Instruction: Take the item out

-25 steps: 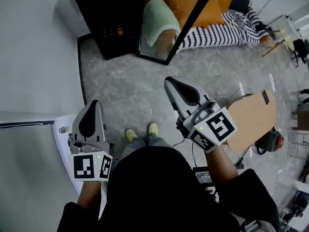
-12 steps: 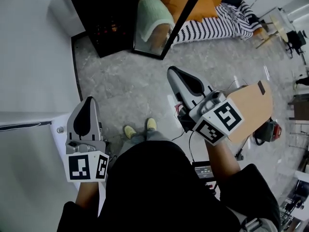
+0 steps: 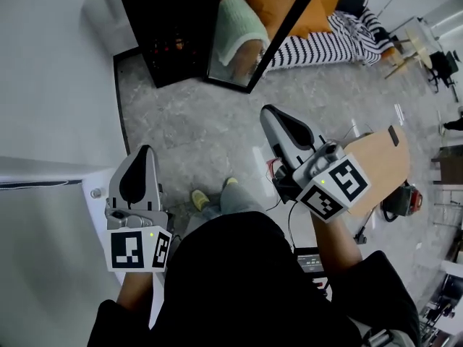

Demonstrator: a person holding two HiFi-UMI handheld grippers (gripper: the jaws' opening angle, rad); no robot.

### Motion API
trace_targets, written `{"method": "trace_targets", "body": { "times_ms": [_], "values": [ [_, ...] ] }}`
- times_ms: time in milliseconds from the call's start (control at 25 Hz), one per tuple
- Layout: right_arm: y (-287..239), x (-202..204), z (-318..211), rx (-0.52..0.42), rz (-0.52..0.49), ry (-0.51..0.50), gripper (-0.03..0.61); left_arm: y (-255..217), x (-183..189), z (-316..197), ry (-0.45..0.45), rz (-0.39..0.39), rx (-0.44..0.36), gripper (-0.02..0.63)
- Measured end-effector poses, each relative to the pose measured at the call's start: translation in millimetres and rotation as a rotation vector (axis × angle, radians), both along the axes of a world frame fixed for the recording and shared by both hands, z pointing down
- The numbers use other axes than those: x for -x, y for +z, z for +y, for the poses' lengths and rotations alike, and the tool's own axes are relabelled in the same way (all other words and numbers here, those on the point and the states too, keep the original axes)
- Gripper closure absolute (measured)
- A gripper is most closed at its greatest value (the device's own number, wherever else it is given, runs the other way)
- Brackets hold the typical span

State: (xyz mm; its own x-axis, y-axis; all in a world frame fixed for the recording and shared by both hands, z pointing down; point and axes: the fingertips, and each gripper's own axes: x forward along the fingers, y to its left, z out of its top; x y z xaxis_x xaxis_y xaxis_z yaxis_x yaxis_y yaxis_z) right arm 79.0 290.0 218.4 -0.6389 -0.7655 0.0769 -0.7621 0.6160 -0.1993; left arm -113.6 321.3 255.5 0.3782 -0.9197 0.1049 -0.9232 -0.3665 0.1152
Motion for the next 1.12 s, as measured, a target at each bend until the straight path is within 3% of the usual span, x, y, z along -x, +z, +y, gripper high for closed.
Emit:
{"method": "trace_targets", "body": {
  "times_ms": [360,520,760,1120],
  "values": [
    [3.5,25.0,9.8,0.015,-0.012,-0.062,0.572,0.3,21.1,8.9,-0.040,0.000,-0.010,0.606],
    [3.9,35.0,7.5,0.013,0.020,-0.100,0.572,-3.2,23.5,6.9,-0.050,-0.002,-0.016,0.606],
    [13.5,36.6,5.3,0.035,-0.014,-0.111,0.572,-2.9,20.0,6.3,-0.046,-0.016,-0.024,0.606],
    [33.7,41.5,-51.6,0.061,-0.039,-0.134,0.573,9.9,22.3,-44.4,-0.061,-0.036,-0.002,0.606]
  ]
}}
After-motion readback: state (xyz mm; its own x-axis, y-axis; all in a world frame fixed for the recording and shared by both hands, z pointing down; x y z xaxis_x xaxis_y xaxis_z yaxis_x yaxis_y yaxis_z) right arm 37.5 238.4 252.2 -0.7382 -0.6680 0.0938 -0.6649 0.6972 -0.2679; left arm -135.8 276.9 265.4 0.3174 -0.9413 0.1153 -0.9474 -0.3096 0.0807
